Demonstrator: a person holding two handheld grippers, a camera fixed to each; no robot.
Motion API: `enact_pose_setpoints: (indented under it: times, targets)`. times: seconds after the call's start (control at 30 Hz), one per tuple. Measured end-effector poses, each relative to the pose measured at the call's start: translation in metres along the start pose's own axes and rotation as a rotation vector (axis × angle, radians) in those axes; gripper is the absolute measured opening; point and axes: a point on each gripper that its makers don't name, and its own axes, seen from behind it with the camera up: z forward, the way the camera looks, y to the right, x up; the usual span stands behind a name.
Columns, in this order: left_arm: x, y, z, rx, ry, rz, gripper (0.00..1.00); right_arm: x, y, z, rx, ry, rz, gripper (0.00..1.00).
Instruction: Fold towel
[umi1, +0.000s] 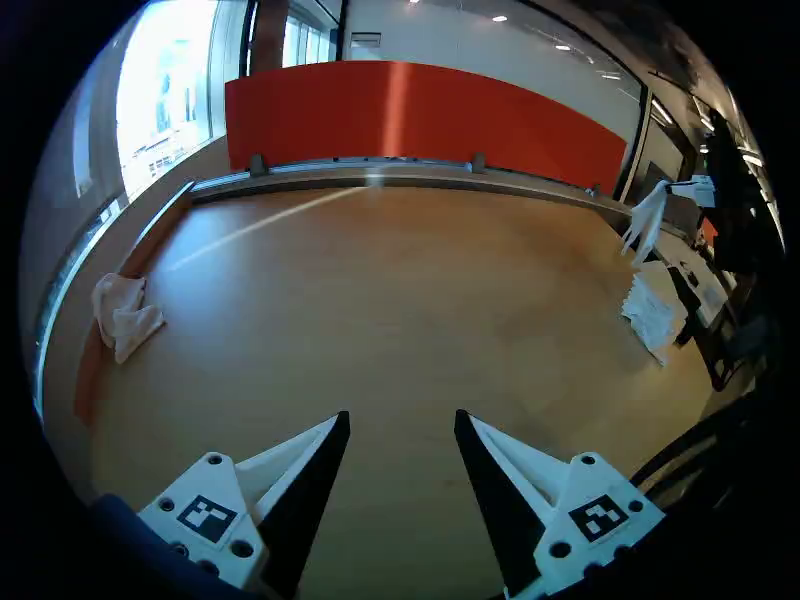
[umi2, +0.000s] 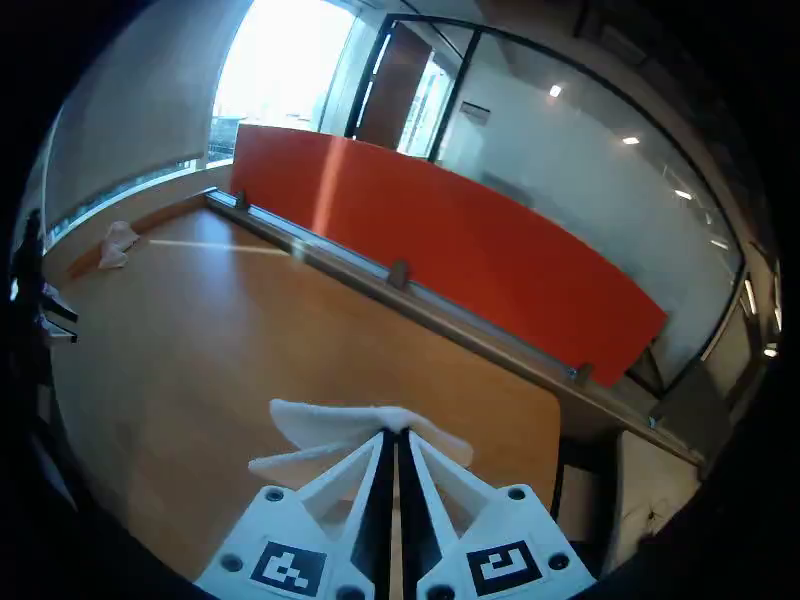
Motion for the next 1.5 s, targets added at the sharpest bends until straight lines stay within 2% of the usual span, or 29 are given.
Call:
enact_pose_setpoints:
  times: [0.2, 0.6, 0.8, 1.1, 1.3, 1.5]
  targets:
    - [0.001, 0.01, 0.002, -0.009, -0.003, 0.014, 0.77, -0.022, 0.021, -0.006, -0.023, -0.029, 0.013, 0.02]
    - [0.001, 0.02, 0.002, -0.024, -0.007, 0.032, 0.77, -0.06, 0.031, -0.029, -0.055, -0.064, 0.039, 0.02]
    - [-0.002, 0.021, 0.0, -0.029, -0.01, 0.04, 0.77, -0.098, 0.033, -0.046, -0.085, -0.114, 0.063, 0.02]
    - [-0.008, 0.024, -0.002, -0.038, -0.018, 0.054, 0.77, -0.171, 0.028, -0.068, -0.127, -0.202, 0.135, 0.02]
    - [-0.01, 0.027, -0.004, -0.041, -0.022, 0.064, 0.77, -0.218, 0.028, -0.075, -0.158, -0.257, 0.211, 0.02]
    - [-0.011, 0.028, -0.005, -0.04, -0.026, 0.074, 0.77, -0.252, 0.031, -0.075, -0.178, -0.298, 0.271, 0.02]
